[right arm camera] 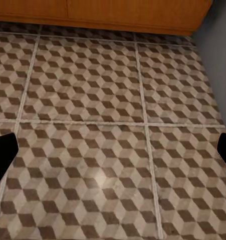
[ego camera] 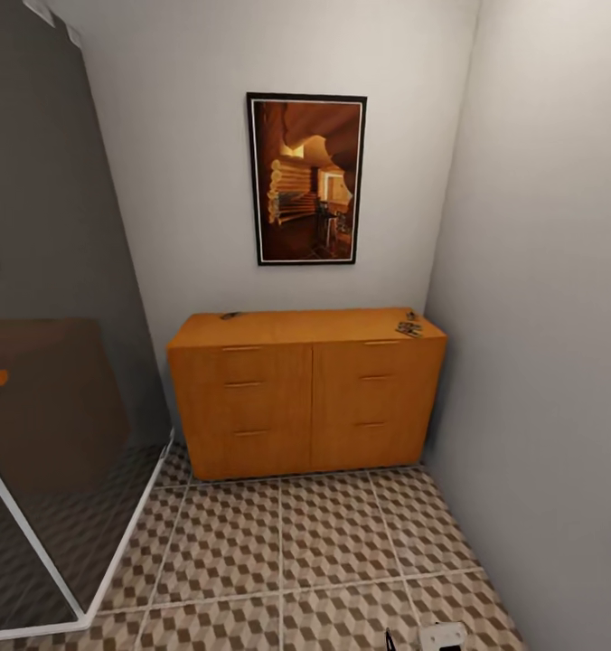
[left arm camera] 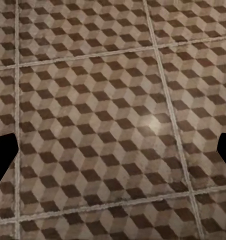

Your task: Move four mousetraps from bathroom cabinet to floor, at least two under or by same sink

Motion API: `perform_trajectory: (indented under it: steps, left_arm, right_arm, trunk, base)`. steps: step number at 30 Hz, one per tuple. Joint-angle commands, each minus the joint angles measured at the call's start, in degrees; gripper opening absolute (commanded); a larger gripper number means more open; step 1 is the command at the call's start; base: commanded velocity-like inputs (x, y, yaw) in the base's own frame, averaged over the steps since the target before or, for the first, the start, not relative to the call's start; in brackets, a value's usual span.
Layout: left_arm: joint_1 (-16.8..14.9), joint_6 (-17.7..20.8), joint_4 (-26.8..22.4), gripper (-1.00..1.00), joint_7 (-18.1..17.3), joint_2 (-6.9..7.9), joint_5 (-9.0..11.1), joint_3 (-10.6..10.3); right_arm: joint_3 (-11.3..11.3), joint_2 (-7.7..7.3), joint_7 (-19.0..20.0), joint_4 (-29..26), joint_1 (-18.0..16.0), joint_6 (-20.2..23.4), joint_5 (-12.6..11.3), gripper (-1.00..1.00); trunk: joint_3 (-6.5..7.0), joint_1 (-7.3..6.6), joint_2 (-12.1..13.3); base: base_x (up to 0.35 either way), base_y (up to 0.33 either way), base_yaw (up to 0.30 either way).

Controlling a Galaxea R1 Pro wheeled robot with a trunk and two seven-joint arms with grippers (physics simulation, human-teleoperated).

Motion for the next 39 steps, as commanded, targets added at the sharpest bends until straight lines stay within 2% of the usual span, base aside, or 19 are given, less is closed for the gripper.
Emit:
perform_trajectory:
  steps: [1,21,39]
  left_arm:
    - [-0.01,-0.15,0.0,1.0,0.03,0.05,0.06,-0.21]
    - [-0.06,-0.15,-0.02,1.0,0.03,0.05,0.06,-0.21]
    - [-0.01,-0.15,0.0,1.0,0.03,0.05,0.06,-0.21]
  right_arm:
    - [0.01,0.02,-0.36,0.04,-0.03,-0.09,0.6,1.0]
    - [0.06,0.02,-0.39,0.04,-0.03,-0.28,0.6,1.0]
    - [0.07,0.02,-0.39,0.04,-0.03,-1.22,0.6,1.0]
  trunk:
    - [-0.05,0.02,-0.02]
    - [-0.05,0.02,-0.02]
    - [-0.05,0.02,-0.02]
  base:
    - [0.25,-0.194,0.01]
    - [0.25,-0.181,0.01]
    - [0.249,-0.1,0.168]
